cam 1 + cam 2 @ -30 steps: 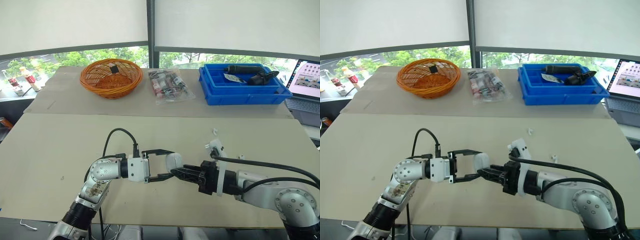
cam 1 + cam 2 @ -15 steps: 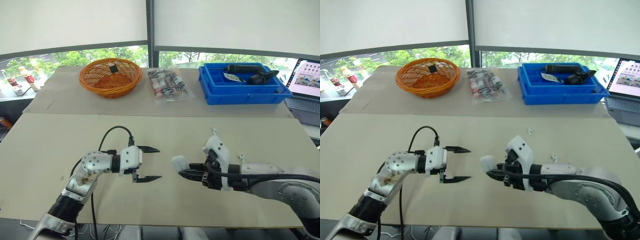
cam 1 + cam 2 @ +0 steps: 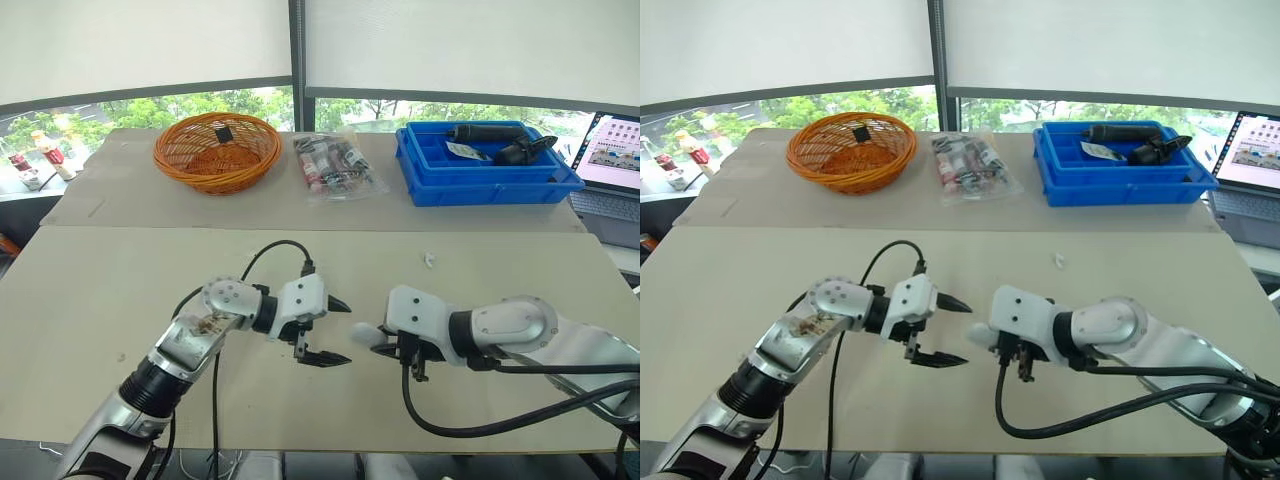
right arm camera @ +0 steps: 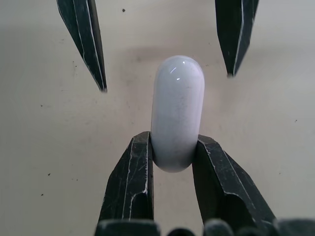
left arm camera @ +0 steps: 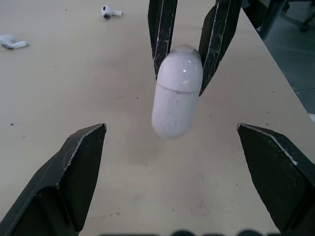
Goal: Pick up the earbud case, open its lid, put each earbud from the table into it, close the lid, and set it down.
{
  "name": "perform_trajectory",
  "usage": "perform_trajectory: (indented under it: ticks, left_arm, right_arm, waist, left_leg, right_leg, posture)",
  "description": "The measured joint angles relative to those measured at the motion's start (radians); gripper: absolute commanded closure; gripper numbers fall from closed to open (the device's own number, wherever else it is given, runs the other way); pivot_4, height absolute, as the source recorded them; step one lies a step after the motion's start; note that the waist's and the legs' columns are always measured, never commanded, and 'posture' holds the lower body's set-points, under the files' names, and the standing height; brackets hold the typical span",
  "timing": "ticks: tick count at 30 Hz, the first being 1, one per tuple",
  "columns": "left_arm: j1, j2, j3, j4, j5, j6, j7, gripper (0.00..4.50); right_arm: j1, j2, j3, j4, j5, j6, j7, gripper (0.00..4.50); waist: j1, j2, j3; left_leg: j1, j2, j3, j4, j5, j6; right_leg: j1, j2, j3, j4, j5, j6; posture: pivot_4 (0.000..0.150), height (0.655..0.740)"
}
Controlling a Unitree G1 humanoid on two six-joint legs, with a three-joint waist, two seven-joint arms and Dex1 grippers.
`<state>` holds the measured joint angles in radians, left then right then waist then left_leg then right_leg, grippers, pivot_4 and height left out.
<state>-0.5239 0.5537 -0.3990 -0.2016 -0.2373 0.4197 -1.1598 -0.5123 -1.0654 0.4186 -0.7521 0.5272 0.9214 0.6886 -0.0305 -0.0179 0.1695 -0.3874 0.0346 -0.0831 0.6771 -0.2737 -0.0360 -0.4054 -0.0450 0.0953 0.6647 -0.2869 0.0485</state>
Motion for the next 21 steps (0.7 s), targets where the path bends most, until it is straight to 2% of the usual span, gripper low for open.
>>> perform_trajectory:
  ticks: [13, 16, 21]
  left_arm:
    - [-0.014, -0.065, -0.014, 0.043, 0.009, -0.004, 0.006, 0.00]
    - [-0.014, -0.065, -0.018, 0.045, 0.020, -0.007, 0.006, 0.82]
    - [-0.013, -0.071, -0.020, 0.053, 0.035, -0.008, 0.005, 3.47]
  right_arm:
    - [0.000, 0.054, -0.001, -0.002, -0.084, 0.002, 0.077, 3.79]
    - [0.000, 0.060, -0.001, -0.002, -0.094, 0.002, 0.084, 3.79]
    - [0.000, 0.066, -0.007, -0.002, -0.119, 0.002, 0.093, 3.79]
  waist:
    - [0.007, 0.000, 0.000]
    - [0.009, 0.000, 0.000]
    - [0.012, 0.000, 0.000]
  left_leg:
    - [0.000, 0.000, 0.000, 0.001, 0.000, 0.000]
    - [0.000, 0.000, 0.000, 0.001, 0.000, 0.000]
    - [0.000, 0.000, 0.000, 0.001, 0.000, 0.000]
  right_leg:
    - [0.000, 0.000, 0.000, 0.000, 0.000, 0.000]
    - [0.000, 0.000, 0.000, 0.000, 0.000, 0.000]
    - [0.000, 0.000, 0.000, 0.001, 0.000, 0.000]
  posture:
    - [0.150, 0.7114]
    - [0.150, 0.7114]
    - [0.150, 0.7114]
